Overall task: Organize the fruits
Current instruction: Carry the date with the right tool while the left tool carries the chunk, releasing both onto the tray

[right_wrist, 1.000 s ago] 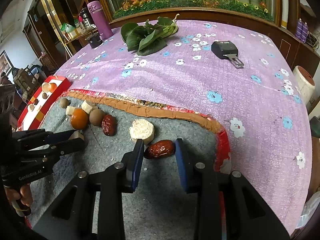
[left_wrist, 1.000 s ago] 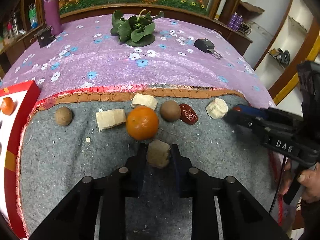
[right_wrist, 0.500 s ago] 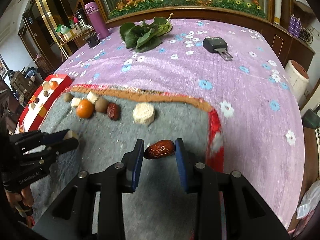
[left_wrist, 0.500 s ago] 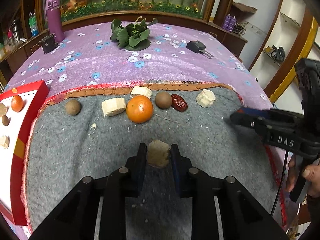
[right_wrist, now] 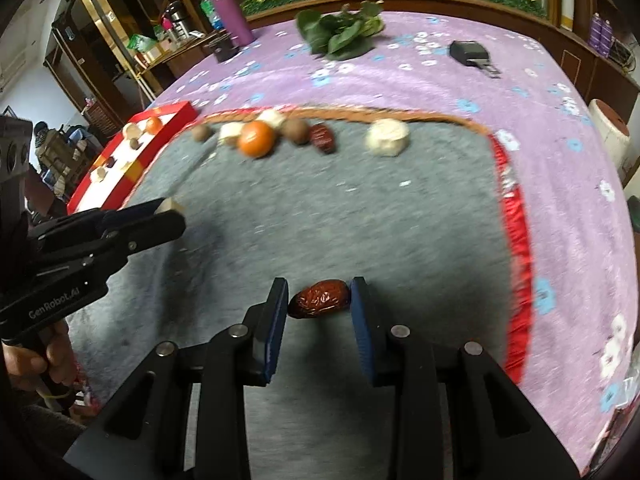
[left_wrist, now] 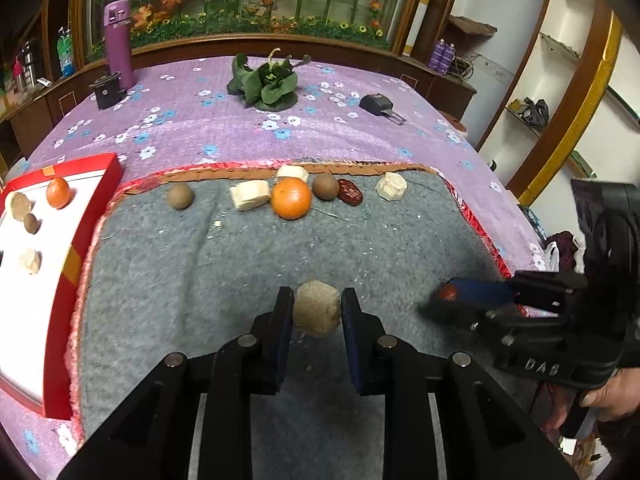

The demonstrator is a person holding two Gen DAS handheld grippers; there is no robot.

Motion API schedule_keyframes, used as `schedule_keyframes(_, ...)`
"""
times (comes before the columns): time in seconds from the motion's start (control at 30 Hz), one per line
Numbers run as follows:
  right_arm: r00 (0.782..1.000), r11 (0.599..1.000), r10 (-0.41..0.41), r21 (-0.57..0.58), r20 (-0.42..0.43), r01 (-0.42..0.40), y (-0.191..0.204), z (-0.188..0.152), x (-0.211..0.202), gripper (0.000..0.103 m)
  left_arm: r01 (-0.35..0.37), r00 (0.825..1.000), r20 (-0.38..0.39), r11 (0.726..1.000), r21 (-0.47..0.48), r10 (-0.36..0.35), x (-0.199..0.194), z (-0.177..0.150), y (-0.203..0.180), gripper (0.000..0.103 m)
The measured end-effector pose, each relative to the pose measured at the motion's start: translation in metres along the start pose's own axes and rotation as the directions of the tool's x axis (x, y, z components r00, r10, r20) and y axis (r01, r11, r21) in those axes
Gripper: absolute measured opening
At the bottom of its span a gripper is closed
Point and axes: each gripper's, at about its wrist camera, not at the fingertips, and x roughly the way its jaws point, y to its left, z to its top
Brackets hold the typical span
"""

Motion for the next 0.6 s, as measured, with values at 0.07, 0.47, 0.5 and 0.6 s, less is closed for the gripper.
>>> schedule_keyframes(0.07,1.000,1.000,0.013,-0.007,-0.003,-0.013,0.012,0.002,0.003,0.033,0.002,1.000,0.012,1.000,-0.003,-0.002,-0.008,-0.001,0.005,0.023)
schedule_keyframes(0.47,0.997,0.990,0.079,-0.115,-0.002,-0.078,0.096,0.031,0.020,0.034,-0.037,0.995,0.095,0.998,-0.058,0.043,-0.054,-0.003,0.064,0.023)
schedule_keyframes(0.5,0.996,0.988,0.087,-0.132,-0.001,-0.087,0.108,0.035,0.022,0.034,-0.045,0.993,0.102,0.997,-0.067,0.052,-0.058,-0.003,0.072,0.023)
schedule_keyframes(0.6,0.994,0.979,0.108,-0.173,0.001,-0.106,0.135,0.046,0.028,0.034,-0.071,0.989,0.121,0.993,-0.096,0.083,-0.070,-0.005,0.095,0.023)
